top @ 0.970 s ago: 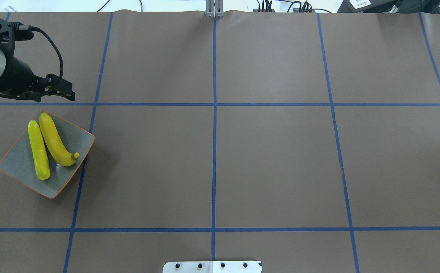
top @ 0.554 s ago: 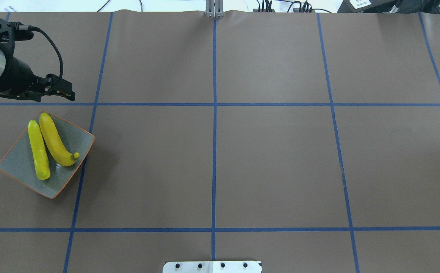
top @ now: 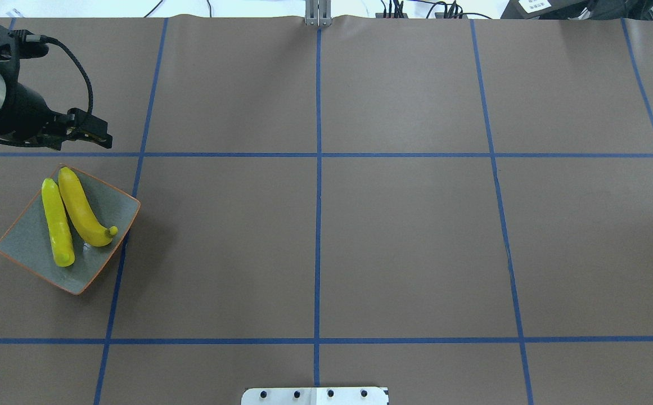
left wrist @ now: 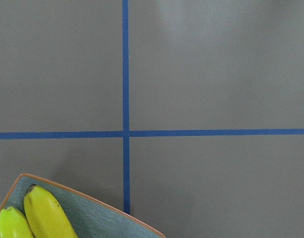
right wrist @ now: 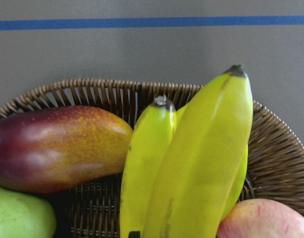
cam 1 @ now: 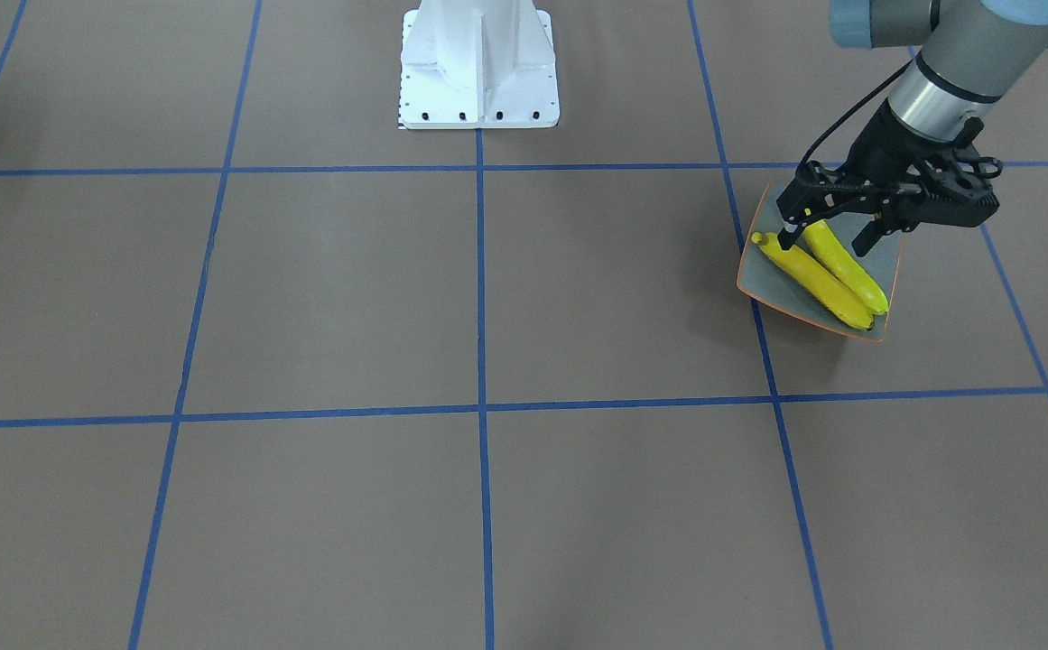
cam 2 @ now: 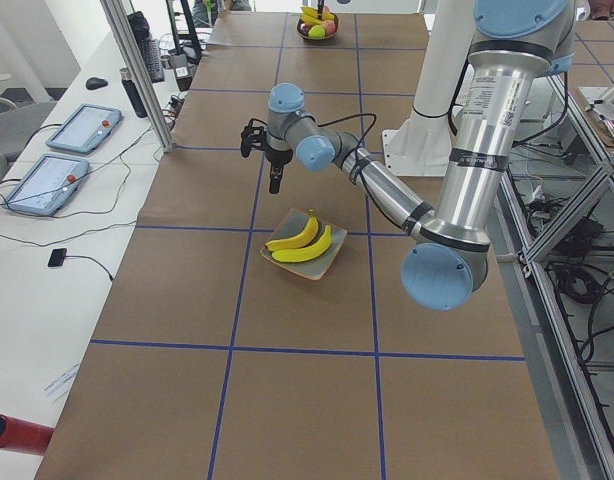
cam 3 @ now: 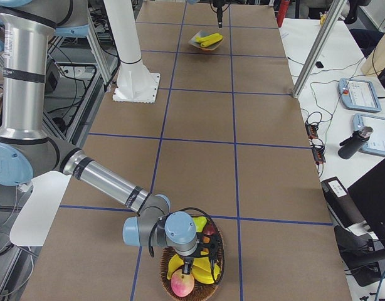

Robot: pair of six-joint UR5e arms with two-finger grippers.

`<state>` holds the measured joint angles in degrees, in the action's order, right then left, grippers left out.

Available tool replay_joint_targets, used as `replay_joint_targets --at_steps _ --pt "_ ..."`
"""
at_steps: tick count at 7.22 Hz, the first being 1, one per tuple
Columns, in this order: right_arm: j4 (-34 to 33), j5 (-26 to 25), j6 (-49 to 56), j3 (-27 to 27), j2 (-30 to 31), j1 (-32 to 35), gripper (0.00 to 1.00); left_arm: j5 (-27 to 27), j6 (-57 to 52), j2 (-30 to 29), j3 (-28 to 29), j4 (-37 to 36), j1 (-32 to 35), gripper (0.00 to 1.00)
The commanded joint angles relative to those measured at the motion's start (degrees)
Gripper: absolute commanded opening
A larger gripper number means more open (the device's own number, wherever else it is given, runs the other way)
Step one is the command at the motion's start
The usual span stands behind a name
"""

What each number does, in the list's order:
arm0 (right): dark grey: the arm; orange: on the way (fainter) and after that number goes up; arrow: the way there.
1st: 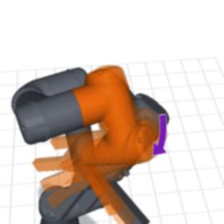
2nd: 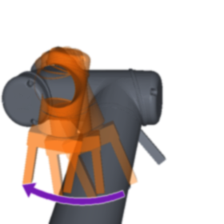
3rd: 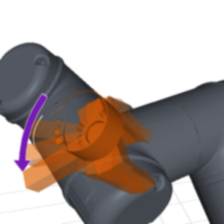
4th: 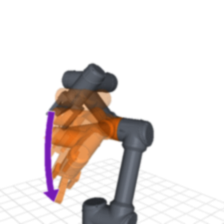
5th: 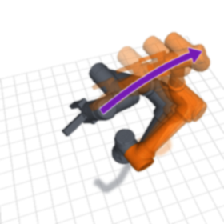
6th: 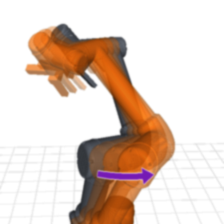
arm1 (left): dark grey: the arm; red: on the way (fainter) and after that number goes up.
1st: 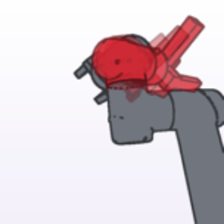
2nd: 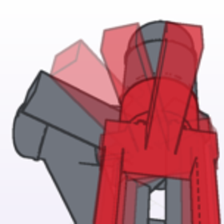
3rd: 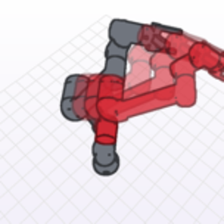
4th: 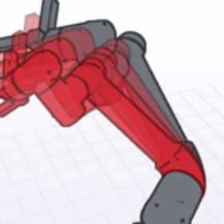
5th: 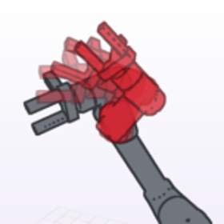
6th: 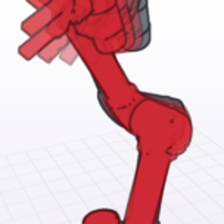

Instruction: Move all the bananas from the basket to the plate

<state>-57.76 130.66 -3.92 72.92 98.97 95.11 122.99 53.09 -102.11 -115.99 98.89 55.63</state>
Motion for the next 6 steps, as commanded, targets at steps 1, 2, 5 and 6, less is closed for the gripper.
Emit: replay_joint_targets --at_steps 1,2,5,6 --pt "-0.59 1.97 1.1 3.44 0.25 4.8 0.0 0.06 1.05 -0.1 -0.29 -0.01 -0.08 1.0" --pt "-0.94 2.23 1.11 5.28 0.34 4.82 0.0 0.06 1.23 -0.1 -0.29 -0.01 -0.08 1.0" --pt "-14.99 3.8 -7.44 15.13 -5.16 1.59 0.0 0.41 1.32 -1.24 1.45 0.69 -0.69 1.0" --pt "-15.1 5.29 -15.51 15.41 -9.2 -3.13 0.0 0.41 1.41 -3.16 2.94 0.95 -0.78 1.0"
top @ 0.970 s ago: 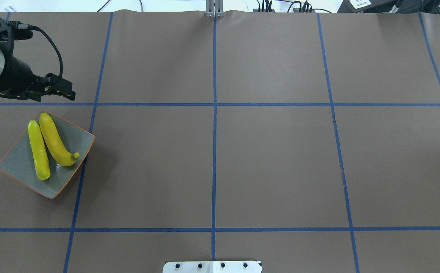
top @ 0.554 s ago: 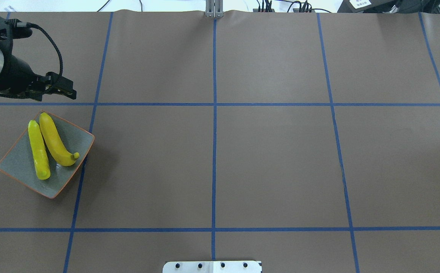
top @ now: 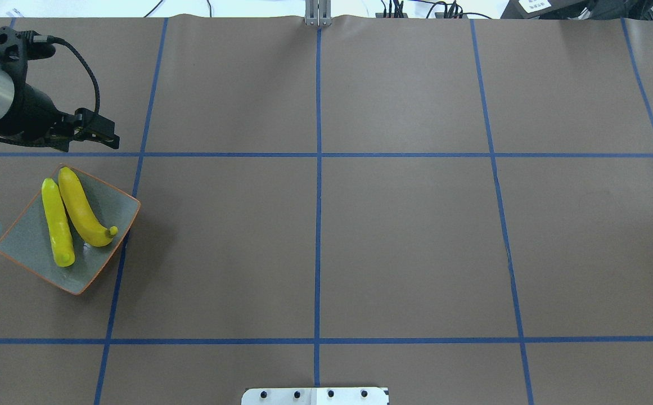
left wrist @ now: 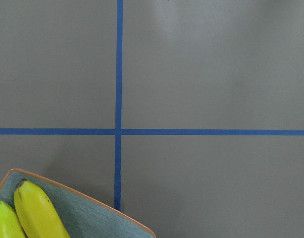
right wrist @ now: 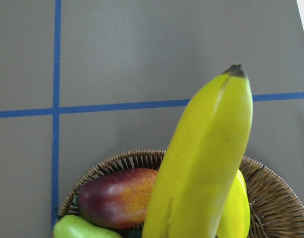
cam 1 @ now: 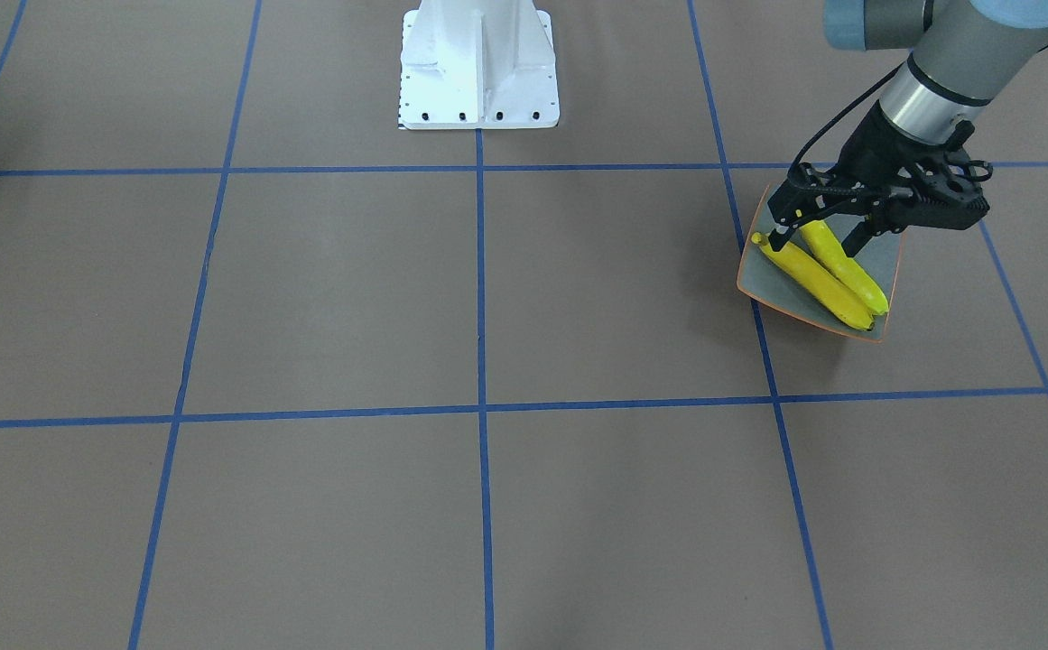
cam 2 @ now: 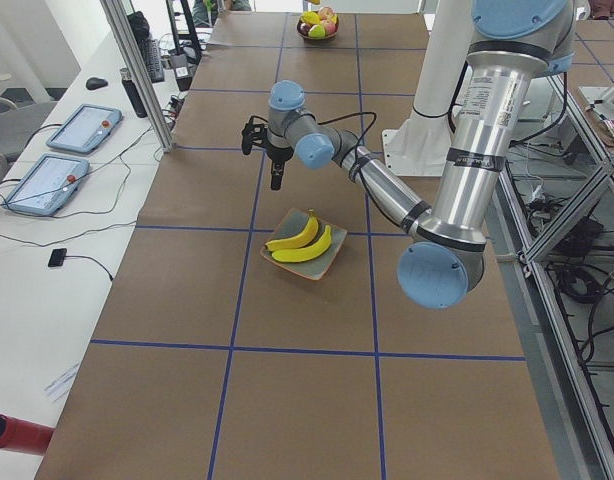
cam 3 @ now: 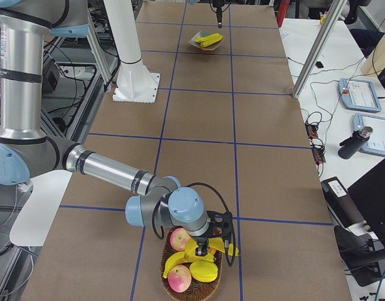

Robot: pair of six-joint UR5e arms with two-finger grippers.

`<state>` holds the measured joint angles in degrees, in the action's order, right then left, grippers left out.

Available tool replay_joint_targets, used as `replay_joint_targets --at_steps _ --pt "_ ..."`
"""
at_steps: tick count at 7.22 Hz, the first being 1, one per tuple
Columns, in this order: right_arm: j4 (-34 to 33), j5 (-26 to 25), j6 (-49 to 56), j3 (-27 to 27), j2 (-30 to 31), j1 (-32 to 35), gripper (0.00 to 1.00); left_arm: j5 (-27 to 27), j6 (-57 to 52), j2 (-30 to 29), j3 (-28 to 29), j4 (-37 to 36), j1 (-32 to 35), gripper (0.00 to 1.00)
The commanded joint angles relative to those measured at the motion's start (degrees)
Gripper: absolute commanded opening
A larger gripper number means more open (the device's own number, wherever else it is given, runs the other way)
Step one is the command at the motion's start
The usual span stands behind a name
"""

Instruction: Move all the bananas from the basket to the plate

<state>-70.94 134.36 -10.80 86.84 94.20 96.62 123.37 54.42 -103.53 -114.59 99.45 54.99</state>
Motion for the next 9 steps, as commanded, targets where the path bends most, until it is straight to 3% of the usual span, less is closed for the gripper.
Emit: replay_joint_targets --at_steps 1,3,5,7,9 --pt "-1.92 1.96 -17.41 1.49 -8.91 -9.38 0.0 0.11 -0.01 -3.85 3.13 0.48 -0.14 1.0" --pt "-2.27 4.58 -32.54 1.49 -18.22 -18.53 0.0 0.11 -0.01 -7.72 5.95 3.62 -0.14 1.0" --pt "-2.8 5.21 -47.05 2.1 -26.85 -26.71 0.0 0.11 5.57 -8.09 11.81 16.93 -0.23 1.0" --pt "-2.97 5.65 -50.62 4.65 -30.2 -32.69 0.0 0.2 10.86 -8.79 19.64 34.42 -0.49 1.0" --pt "-6.03 7.5 -51.16 4.57 -36.43 -38.14 0.0 0.11 13.08 -11.76 20.55 38.89 -2.59 1.0"
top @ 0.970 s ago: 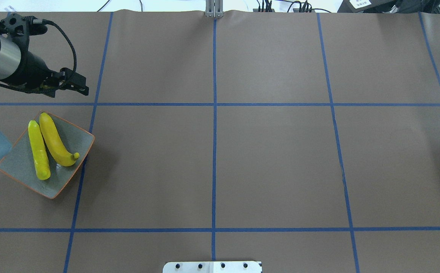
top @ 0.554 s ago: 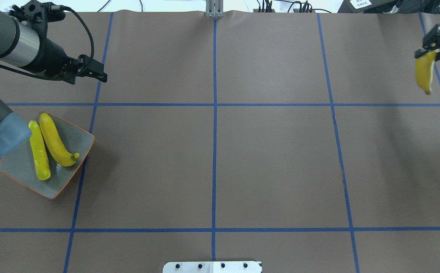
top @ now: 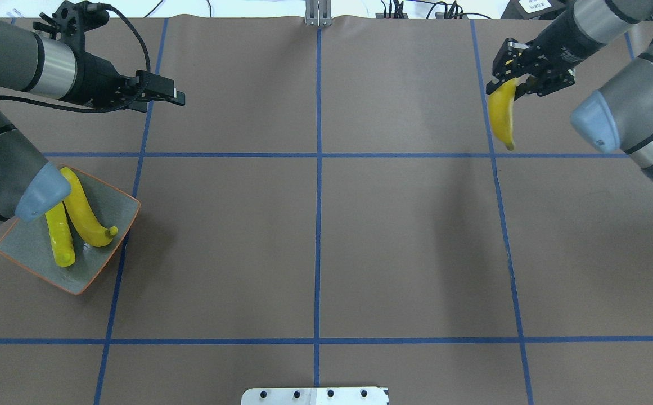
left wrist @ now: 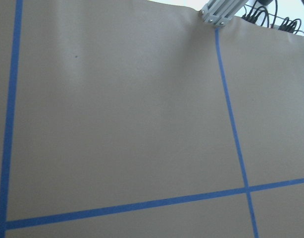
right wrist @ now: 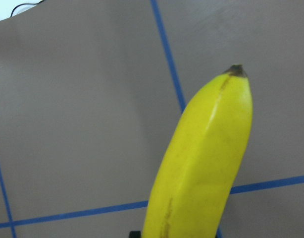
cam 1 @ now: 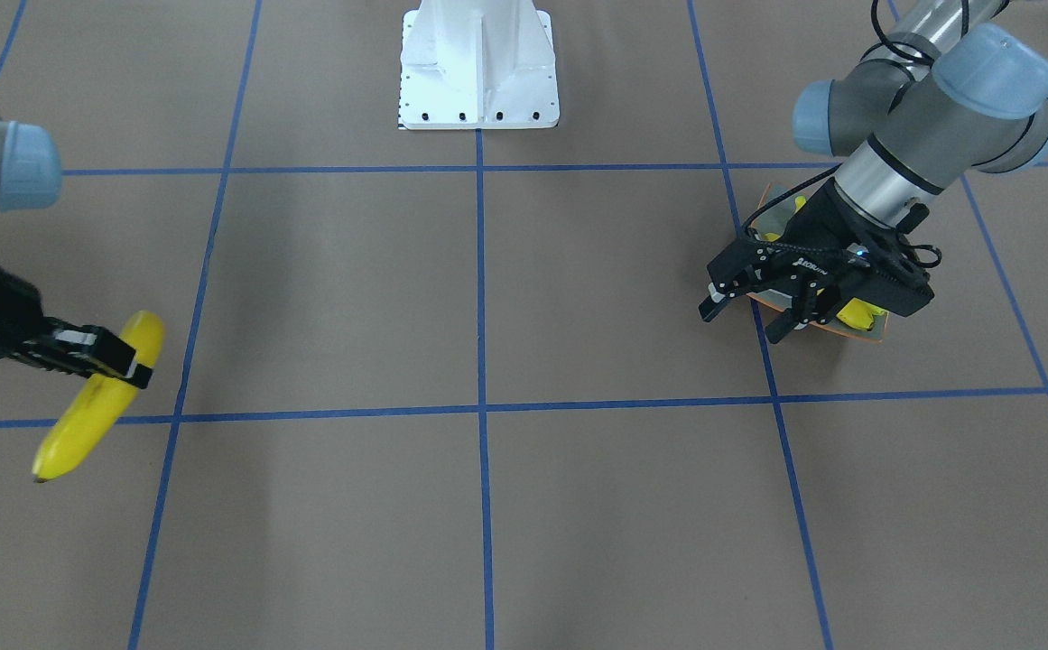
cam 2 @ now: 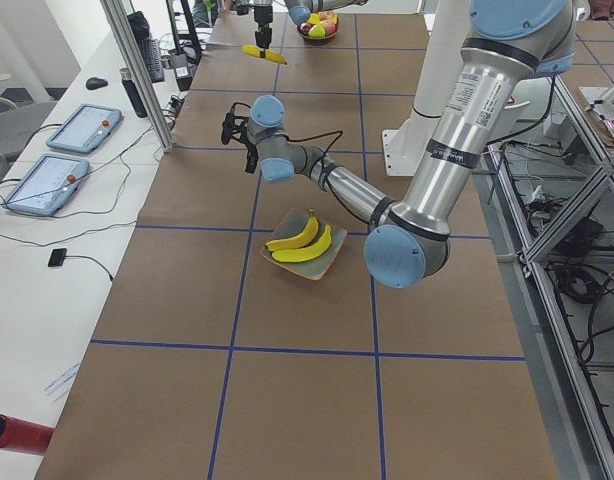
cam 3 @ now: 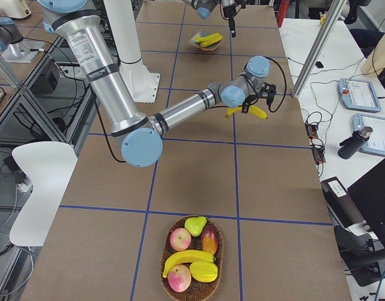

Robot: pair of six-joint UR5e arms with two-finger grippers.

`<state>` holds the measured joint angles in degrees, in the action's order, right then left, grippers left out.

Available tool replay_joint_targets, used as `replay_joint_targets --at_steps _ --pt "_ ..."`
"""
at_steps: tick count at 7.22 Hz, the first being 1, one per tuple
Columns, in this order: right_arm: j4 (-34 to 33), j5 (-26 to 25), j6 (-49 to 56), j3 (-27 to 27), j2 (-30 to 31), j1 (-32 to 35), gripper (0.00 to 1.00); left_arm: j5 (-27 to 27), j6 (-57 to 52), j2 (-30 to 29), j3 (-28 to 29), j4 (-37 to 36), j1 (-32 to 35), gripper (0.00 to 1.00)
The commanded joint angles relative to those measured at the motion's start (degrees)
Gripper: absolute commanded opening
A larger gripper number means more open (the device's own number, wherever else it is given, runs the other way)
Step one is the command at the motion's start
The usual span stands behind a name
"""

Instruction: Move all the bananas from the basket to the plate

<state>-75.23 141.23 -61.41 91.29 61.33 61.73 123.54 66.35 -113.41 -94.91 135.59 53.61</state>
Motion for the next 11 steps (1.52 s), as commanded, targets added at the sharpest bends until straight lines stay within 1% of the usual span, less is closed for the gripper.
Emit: replay_joint_targets --at_steps 1,2,3,4,5,6,7,8,10,11 --pt "-1.85 0.62 -3.69 0.11 -5.76 -5.02 0.0 -0.06 1.23 -3.3 0.95 2.84 -2.45 1.0" --pt "-1.59 0.28 -6.85 0.11 -7.61 -7.3 0.0 -0.14 2.37 -5.49 0.96 2.84 -3.94 1.0" --pt "-1.59 0.01 -9.49 0.2 -9.11 -8.71 0.0 -0.15 9.77 -8.56 0.96 3.01 -6.3 1.0" --pt "-1.5 -0.51 -11.0 0.11 -10.34 -10.21 0.0 -0.23 11.15 -10.94 0.96 3.54 -8.33 1.0" --pt "-1.41 -0.61 -11.88 -0.06 -11.13 -10.92 0.0 -0.41 11.08 -11.13 2.0 7.11 -10.09 0.99" --pt "-1.32 -0.69 -12.5 -0.32 -11.66 -11.53 0.0 -0.58 11.08 -12.53 3.66 9.84 -11.93 0.99" --pt "-1.58 -0.61 -14.07 -0.33 -12.45 -11.71 0.0 -0.67 11.08 -13.5 3.94 10.13 -12.73 0.99" --pt "-1.5 -0.61 -15.74 -0.33 -12.98 -12.33 0.0 -0.67 11.08 -13.77 3.94 12.05 -13.44 0.99" --pt "-1.76 -0.61 -16.81 -0.5 -14.12 -12.59 0.0 -0.76 10.99 -14.64 4.29 13.03 -15.28 0.99" --pt "-1.76 -0.61 -17.25 -0.5 -14.83 -12.68 0.0 -1.98 10.99 -15.52 4.64 13.03 -16.25 0.99"
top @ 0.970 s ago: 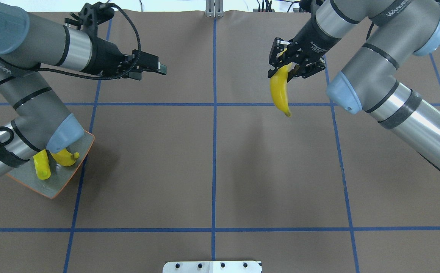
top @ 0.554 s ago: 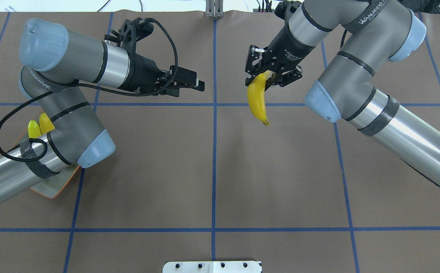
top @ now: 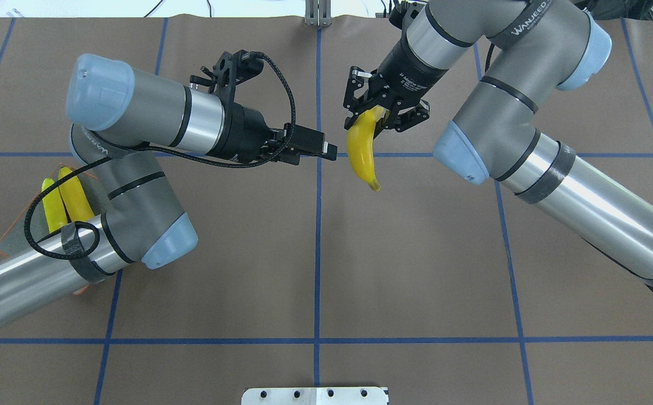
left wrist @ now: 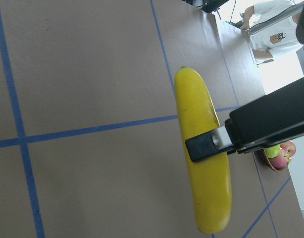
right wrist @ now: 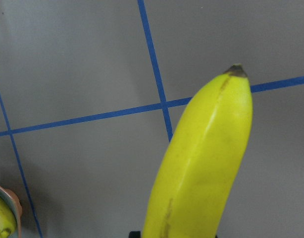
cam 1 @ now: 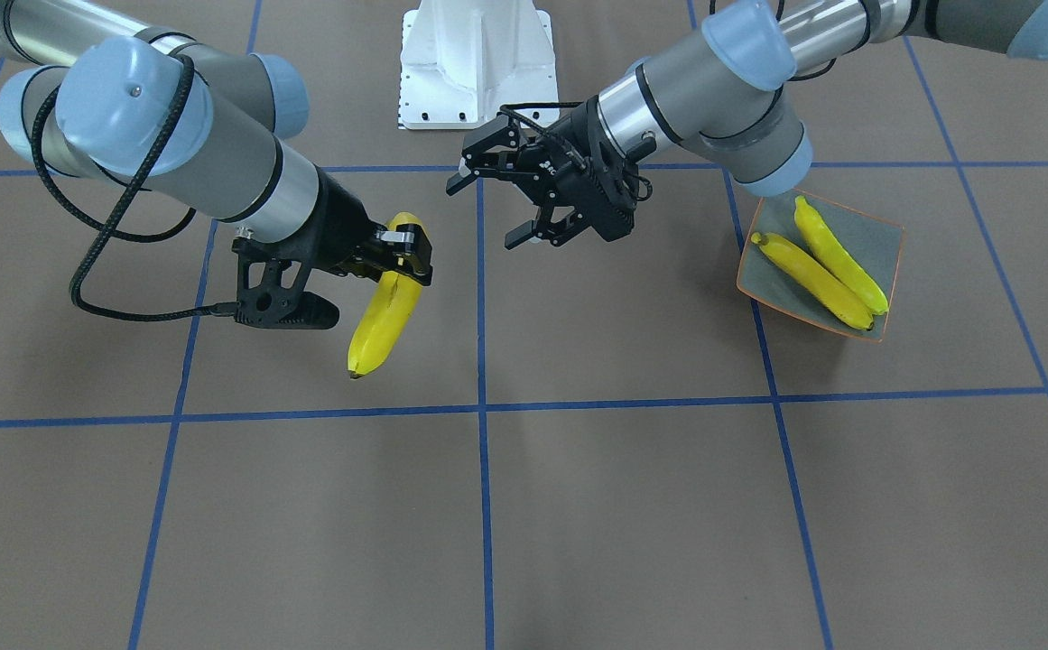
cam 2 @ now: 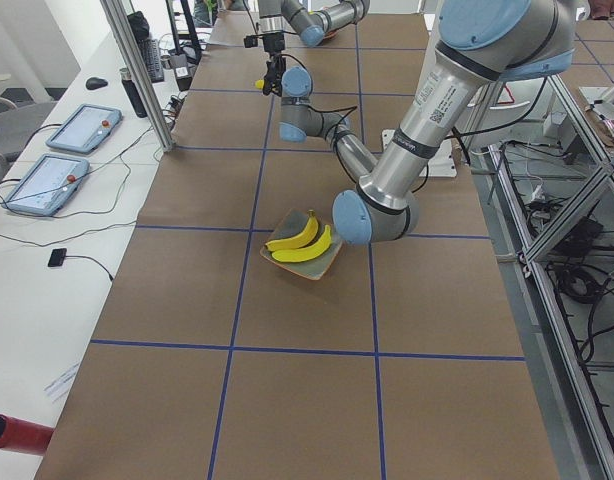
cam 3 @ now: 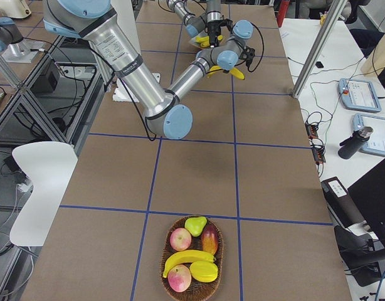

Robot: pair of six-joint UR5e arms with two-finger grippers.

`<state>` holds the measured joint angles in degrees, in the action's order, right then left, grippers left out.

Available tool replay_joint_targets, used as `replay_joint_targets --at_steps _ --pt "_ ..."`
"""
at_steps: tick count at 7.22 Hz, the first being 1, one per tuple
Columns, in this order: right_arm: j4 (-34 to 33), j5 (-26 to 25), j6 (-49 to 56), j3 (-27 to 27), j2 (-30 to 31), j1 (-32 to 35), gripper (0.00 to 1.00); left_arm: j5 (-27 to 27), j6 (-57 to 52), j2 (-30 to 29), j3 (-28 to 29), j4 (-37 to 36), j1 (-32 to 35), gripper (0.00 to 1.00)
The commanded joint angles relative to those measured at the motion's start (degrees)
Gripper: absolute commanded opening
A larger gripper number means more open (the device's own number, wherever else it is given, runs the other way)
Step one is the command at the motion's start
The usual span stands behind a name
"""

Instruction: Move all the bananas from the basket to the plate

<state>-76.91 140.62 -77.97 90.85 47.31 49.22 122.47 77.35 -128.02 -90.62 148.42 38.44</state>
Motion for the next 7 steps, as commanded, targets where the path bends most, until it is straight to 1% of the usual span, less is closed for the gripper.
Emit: replay_joint_targets --at_steps 1,3,7 --pt "-0.08 0.0 -0.87 -0.23 -0.99 -0.44 0.0 -3.27 -0.01 -1.78 0.62 0.03 -2.3 0.98" --pt "-0.08 0.0 -1.31 -0.94 -1.78 -0.88 0.0 -3.73 -0.01 -2.14 0.97 0.12 -2.58 0.95" --pt "-0.08 0.26 -2.63 -0.41 -2.13 -1.31 0.0 -4.61 -0.19 -2.49 1.85 0.12 -2.58 0.9"
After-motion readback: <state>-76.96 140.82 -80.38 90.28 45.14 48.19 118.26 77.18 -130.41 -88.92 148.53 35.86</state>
